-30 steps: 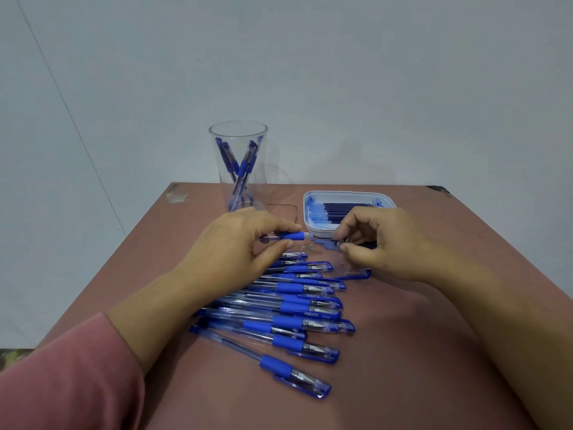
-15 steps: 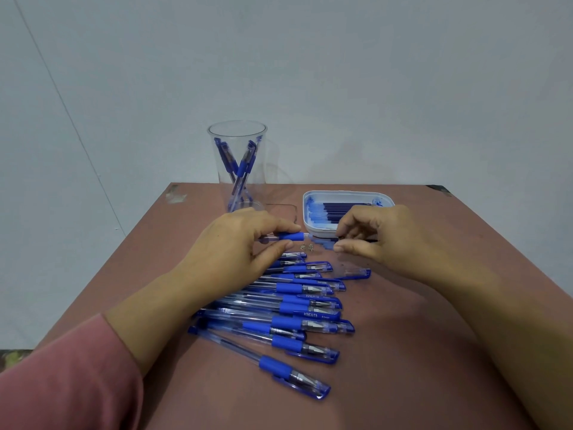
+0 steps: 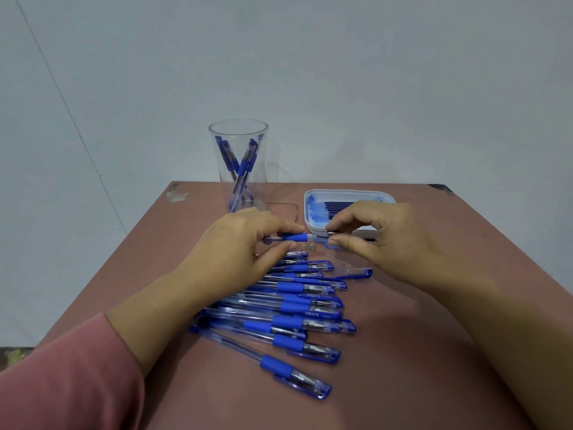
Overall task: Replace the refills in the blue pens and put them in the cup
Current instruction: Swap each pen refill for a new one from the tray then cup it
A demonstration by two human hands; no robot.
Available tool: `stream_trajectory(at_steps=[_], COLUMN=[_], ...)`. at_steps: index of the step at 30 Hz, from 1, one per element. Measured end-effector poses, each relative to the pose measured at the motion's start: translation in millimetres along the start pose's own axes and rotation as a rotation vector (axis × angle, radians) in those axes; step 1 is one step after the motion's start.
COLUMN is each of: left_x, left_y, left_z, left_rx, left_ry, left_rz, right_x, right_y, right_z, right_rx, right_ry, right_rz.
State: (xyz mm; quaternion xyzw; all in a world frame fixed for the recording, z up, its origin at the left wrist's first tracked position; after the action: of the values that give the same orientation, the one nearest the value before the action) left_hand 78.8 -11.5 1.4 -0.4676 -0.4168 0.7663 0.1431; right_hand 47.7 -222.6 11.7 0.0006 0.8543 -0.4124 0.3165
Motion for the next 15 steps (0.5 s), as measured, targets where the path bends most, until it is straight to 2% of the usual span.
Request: stream_trajectory(at_steps=[7,15], left_x=[0,0], left_y=[2,1], left_z=[0,0], left_rx=[0.001,0.008], left_ry=[-0.002,0.009], left_rz=[-0.019,-0.017], right_x=[-1,2], right_y=[8,0], right_z=[-2,14], right_rx=[0.012,0.043], right_ry=[-0.052,0.069], right_rz=[-0.037,-0.105])
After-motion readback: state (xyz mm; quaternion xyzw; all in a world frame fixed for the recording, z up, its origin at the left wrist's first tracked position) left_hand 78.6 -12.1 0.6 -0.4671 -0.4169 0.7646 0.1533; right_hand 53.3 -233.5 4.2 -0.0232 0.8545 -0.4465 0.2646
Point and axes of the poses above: each hand's wrist, its own x-axis away from the middle knuckle, its own y-axis out of the palm, z = x × y, the point moved 3 cm from there along -x, towards the middle knuckle, and after that the axes turned 3 degrees about y, right-handed, at the moved point
